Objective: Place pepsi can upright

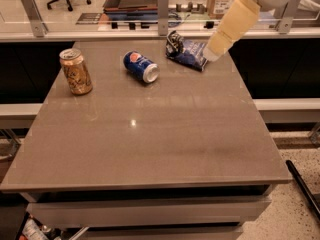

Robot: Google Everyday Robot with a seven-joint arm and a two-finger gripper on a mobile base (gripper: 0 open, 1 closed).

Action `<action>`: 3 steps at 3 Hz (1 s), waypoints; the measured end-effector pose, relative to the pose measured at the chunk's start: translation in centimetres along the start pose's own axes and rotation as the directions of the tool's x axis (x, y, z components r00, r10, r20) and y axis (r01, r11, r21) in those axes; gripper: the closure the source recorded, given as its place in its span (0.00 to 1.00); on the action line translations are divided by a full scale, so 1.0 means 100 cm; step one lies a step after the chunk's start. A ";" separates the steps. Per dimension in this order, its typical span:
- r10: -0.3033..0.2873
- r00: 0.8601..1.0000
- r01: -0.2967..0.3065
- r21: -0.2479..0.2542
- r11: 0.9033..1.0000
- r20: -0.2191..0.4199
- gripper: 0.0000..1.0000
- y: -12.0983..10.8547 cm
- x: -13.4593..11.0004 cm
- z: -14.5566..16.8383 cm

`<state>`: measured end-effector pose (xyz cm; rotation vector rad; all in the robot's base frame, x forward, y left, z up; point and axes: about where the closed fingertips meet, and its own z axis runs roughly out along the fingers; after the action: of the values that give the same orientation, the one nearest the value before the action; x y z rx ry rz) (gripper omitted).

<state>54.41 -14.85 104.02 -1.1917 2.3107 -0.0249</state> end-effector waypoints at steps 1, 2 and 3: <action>-0.019 0.997 0.017 -0.023 1.000 -0.078 0.00 -0.014 -0.015 0.010; -0.013 0.992 0.005 -0.062 0.998 -0.128 0.00 -0.023 -0.030 0.031; -0.021 0.990 0.007 -0.096 0.995 -0.141 0.00 -0.025 -0.055 0.058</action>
Offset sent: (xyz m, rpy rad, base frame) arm 0.0682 0.0211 -0.0182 -0.1111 0.2629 -0.0068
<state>61.56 -10.90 102.20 -1.2909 2.4511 -0.0051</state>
